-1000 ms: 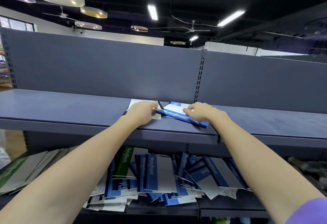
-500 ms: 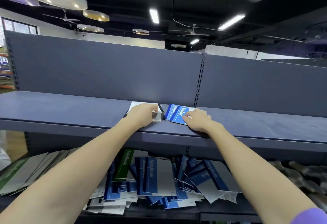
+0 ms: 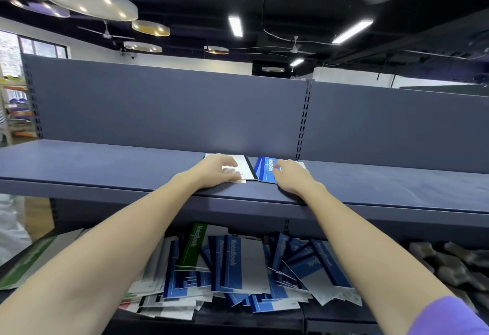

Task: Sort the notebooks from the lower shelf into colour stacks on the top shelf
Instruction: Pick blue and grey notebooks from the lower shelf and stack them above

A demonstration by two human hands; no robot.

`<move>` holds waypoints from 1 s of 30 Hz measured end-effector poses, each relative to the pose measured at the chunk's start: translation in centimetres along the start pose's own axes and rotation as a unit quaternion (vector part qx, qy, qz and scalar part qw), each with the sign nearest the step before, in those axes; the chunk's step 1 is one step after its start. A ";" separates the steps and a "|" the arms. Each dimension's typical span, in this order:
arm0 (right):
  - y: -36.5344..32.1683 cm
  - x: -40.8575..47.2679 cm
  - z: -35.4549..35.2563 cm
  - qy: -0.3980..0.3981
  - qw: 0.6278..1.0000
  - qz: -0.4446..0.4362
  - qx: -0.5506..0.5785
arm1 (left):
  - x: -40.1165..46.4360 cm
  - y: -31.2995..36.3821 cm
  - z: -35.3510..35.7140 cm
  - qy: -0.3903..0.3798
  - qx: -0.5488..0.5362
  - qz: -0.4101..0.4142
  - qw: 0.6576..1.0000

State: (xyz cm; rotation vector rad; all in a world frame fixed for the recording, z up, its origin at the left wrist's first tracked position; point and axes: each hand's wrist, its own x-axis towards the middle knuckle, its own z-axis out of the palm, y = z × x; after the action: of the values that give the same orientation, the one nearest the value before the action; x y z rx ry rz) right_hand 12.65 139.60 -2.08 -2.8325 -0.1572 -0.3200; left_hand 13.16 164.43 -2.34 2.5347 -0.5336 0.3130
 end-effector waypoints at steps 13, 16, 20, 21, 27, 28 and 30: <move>-4.2 0.7 1.1 -0.033 0.984 -0.160 0.075 | -2.2 -3.2 -2.6 -0.022 0.081 -0.059 0.995; -4.5 0.3 1.3 0.009 0.982 -0.185 0.030 | -2.0 -2.1 -2.2 -0.019 0.106 -0.069 0.992; -4.8 0.3 1.0 0.113 0.976 -0.171 0.076 | -1.8 -0.4 -1.7 0.026 0.141 -0.028 0.989; -5.1 0.3 0.6 0.133 0.970 -0.165 0.119 | -1.7 0.0 -1.7 0.038 0.156 -0.025 0.987; -8.2 0.3 -1.5 0.092 0.894 0.089 0.429 | -0.9 1.8 -1.1 0.131 0.129 -0.029 0.983; -8.7 0.2 -1.6 0.038 0.854 0.124 0.504 | -1.0 1.9 -0.9 0.133 0.118 -0.021 0.984; -9.0 0.2 -1.3 0.030 0.820 0.142 0.554 | -1.0 1.9 -0.7 0.106 0.109 0.000 0.988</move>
State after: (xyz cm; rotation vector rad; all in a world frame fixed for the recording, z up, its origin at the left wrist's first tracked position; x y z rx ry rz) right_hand 11.30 147.80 1.62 -1.6412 0.0855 -0.1580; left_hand 11.32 163.65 -1.23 2.6658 -0.4370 0.6659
